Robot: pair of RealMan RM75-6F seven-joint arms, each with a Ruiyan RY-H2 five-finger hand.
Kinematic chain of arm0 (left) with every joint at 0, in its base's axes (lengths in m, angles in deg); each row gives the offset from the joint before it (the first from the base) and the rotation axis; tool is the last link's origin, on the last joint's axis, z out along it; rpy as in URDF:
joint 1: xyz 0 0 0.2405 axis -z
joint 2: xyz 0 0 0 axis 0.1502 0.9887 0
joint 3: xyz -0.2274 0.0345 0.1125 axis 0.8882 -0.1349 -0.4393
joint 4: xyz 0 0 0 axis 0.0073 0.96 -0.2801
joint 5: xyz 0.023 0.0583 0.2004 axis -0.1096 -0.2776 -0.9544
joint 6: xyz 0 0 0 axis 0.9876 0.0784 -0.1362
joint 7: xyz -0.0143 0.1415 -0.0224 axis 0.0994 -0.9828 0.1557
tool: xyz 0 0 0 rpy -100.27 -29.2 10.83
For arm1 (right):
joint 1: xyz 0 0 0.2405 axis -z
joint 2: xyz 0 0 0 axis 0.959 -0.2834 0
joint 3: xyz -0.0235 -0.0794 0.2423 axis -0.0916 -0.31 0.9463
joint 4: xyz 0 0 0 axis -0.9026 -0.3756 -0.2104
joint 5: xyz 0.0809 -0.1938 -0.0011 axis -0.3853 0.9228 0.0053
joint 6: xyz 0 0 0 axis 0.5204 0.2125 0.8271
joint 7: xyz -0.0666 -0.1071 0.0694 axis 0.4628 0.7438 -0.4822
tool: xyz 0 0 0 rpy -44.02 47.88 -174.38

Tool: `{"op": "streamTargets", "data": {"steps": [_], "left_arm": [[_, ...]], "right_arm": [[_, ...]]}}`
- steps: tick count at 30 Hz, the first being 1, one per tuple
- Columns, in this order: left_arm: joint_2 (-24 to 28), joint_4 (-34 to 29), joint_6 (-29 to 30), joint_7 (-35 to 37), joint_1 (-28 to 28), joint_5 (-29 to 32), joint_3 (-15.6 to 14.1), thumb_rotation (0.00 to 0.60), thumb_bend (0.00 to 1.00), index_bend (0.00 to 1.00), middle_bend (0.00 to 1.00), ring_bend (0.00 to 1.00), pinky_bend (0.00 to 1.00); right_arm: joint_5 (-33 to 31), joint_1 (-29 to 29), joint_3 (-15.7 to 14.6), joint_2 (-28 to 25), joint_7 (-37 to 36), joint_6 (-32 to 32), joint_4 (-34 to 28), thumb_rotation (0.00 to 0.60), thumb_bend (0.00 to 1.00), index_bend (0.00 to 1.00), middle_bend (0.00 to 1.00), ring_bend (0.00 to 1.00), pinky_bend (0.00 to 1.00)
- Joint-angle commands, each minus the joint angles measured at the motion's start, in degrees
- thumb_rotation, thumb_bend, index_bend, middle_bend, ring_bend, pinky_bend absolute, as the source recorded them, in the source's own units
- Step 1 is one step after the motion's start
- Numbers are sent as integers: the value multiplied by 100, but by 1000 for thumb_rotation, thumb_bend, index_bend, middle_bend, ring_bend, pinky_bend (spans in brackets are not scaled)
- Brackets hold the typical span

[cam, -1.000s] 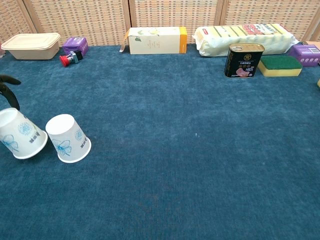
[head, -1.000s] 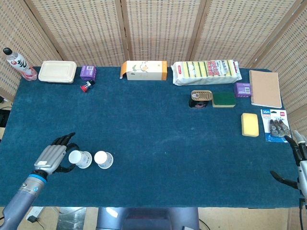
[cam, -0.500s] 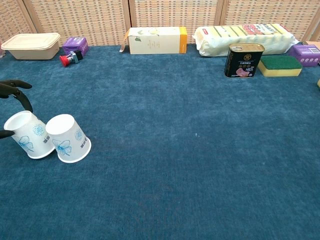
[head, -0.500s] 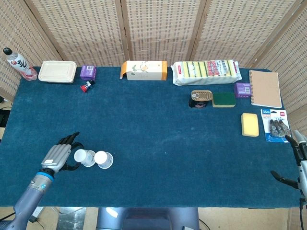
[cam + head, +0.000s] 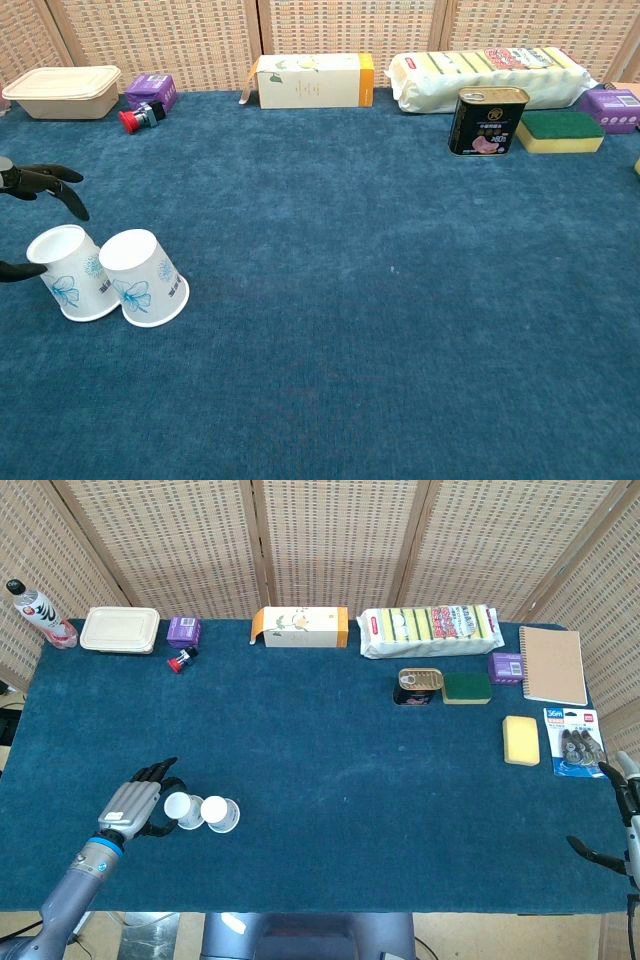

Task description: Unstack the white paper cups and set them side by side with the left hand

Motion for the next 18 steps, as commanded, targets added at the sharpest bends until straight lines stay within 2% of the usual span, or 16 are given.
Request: {"op": "streamTargets", "data": {"steps": [1, 3, 9, 14, 18], "left_arm": [[72, -74, 55, -40, -22, 8, -10, 600, 281, 61, 0, 0, 60], [118, -115, 97, -22, -47, -30, -10, 600, 269, 11, 0, 0, 60], [387, -326, 379, 242, -268, -554, -81, 600, 239, 0, 0, 0, 60], [774, -360, 1570, 558, -1044, -1778, -434, 600, 232, 0, 0, 0, 60], [805, -182, 2318, 544, -1537, -2124, -564, 600, 212, 0, 0, 0, 60]], "right_arm": [[5, 8, 1, -15, -25, -14, -2, 600, 81, 84, 0, 0, 0], [10, 6, -4, -12, -23, -7, -1, 600, 81, 84, 0, 0, 0], [29, 7, -16, -10, -7, -5, -7, 600, 82, 84, 0, 0, 0], [77, 22, -29, -9, 46, -48, -28, 600, 81, 84, 0, 0, 0], [95, 37, -35, -11, 90, -79, -46, 600, 80, 84, 0, 0, 0]]}}
